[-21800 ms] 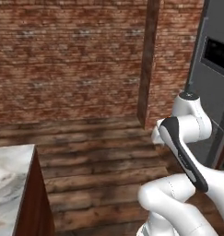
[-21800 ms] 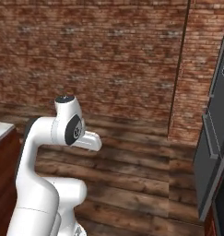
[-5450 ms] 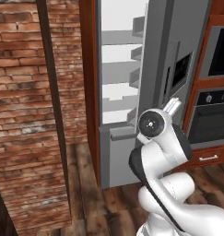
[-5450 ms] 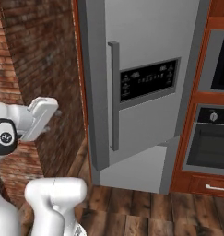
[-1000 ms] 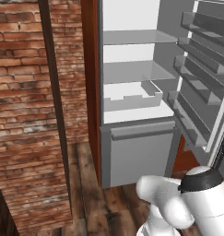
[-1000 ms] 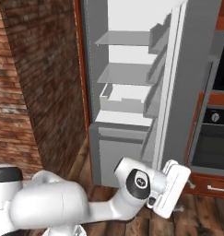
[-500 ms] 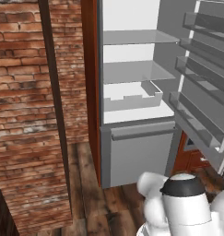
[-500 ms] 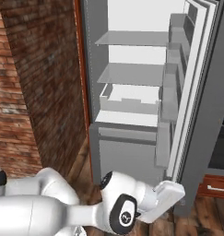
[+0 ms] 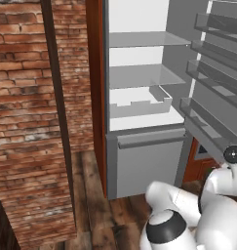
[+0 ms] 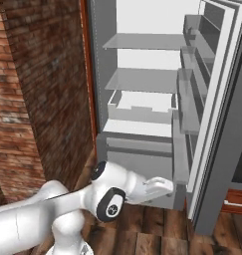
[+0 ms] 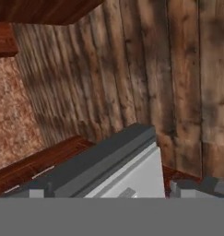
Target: Place one of the steaks on the plate and the other in the bowl. Then place the bowl in the fridge.
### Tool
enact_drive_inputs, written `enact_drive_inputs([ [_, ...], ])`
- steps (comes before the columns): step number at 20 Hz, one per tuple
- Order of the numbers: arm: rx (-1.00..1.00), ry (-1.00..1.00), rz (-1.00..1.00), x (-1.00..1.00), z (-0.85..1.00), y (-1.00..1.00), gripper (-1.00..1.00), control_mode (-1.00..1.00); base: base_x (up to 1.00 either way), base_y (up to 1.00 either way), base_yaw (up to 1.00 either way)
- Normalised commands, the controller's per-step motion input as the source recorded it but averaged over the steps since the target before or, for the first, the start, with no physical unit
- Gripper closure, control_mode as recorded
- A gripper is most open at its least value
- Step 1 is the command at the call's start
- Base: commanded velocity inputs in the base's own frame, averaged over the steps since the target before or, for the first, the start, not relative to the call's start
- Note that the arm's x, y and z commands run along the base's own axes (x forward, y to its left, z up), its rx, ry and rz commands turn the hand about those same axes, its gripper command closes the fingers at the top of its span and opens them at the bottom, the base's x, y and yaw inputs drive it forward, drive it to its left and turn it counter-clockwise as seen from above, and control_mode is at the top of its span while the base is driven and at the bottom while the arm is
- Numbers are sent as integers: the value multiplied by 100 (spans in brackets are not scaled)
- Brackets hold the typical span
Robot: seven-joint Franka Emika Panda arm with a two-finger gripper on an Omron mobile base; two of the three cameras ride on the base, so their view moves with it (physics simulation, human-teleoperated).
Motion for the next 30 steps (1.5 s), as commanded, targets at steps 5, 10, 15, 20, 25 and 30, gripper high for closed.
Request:
enact_drive_inputs([
  [5,61,20,-30,44,4,16,-100,-100,0,0,0],
  [10,46,23,-25,8,0,62,-100,-100,0,0,0],
  [15,37,8,-19,2,-9,70,-100,-100,0,0,0],
  [20,40,-8,-4,0,-4,76,-100,-100,0,0,0],
  [25,-19,-12,0,-6,14,85,-100,-100,0,0,0],
  [30,-44,-29,-1,-14,-6,69,-100,-100,0,0,0],
])
